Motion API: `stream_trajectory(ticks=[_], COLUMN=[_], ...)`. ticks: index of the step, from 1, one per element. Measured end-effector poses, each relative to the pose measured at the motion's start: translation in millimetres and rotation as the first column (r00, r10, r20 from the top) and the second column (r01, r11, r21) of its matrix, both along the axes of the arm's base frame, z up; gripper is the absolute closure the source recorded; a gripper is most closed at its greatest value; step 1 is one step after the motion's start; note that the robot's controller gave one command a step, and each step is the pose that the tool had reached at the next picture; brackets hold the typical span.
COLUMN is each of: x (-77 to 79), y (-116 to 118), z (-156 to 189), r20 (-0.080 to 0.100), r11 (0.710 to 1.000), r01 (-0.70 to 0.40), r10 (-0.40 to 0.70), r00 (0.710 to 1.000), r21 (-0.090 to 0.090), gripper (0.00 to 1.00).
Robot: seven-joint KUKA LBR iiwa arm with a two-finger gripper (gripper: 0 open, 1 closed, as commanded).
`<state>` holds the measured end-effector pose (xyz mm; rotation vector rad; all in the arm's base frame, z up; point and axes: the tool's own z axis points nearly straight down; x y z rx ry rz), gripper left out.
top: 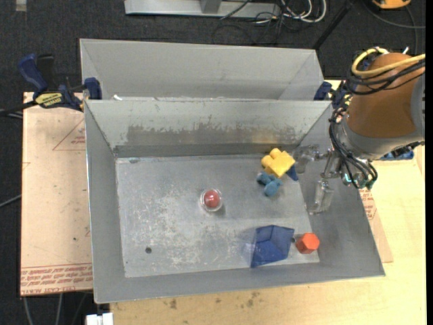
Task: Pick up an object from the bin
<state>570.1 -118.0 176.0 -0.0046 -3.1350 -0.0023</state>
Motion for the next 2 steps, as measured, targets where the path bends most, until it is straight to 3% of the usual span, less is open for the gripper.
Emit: stream_trajectory(ticks=[1, 2], x=[75.0, 82.7], y=[1.5, 4.2], z=[-104.1, -74.5], r20=[0.02, 0.013], r11=[0.958, 0.89], r01=[-0.286, -0.455], r10=[0.286, 0.455], r00=[0.958, 0.89], r21=[-0.003, -0.004], gripper=[0.0, 0.0])
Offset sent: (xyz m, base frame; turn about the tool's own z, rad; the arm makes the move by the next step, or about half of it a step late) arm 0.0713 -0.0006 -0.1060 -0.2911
